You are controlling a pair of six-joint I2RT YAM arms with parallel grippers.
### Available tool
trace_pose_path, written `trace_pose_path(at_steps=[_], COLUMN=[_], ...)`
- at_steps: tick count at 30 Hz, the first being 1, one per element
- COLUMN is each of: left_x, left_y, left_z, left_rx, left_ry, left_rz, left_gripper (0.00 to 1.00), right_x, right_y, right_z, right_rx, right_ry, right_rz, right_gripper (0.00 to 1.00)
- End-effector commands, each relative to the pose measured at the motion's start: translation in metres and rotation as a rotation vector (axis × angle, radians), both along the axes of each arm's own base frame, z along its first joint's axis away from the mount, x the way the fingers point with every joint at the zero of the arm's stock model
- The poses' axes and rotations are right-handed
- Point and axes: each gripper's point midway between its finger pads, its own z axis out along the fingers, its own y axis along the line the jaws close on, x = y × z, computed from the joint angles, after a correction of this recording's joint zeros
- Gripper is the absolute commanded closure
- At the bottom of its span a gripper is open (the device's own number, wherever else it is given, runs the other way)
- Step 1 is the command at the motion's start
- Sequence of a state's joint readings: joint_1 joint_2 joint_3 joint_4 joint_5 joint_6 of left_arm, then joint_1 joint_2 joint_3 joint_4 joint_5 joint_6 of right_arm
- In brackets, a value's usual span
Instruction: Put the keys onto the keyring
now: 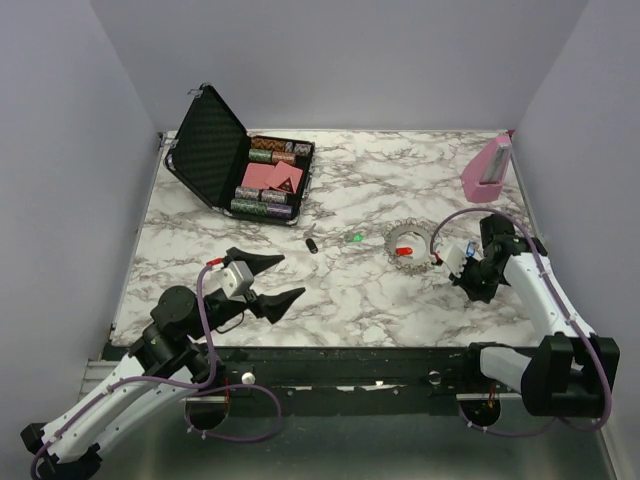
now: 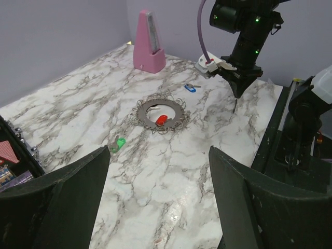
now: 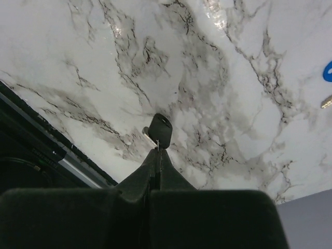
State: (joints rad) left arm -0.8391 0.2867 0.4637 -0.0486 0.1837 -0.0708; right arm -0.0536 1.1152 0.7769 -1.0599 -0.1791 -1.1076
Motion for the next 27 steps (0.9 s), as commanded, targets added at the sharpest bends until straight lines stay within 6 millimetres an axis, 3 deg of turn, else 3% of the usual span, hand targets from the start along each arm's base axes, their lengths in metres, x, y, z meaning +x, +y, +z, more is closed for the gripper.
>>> trace_pose_path(at_steps=[1, 19, 27], left_x=[-0.002, -0.001, 0.000], left_y=[0.004, 0.004, 0.003], left_z=[0.010, 0.009, 0.008], left_rx=[-0.022, -0.019, -0.016], left_ry=[-0.026, -0.025, -0.022], left_rz=[0.005, 0.008, 0.010], left_gripper=[0.14, 0.14, 0.14], right_x=[0.004, 0.034, 0.043], right_y=[-0.002, 0.035, 0.053], right_z=[-0.009, -0.029, -0.026], right_rx=[-0.007, 0.188, 0.251], right_ry=[0.048, 0.058, 0.031], right_rz=[0.003, -0.019, 0.004], right_gripper=[0.99, 0.99, 0.99])
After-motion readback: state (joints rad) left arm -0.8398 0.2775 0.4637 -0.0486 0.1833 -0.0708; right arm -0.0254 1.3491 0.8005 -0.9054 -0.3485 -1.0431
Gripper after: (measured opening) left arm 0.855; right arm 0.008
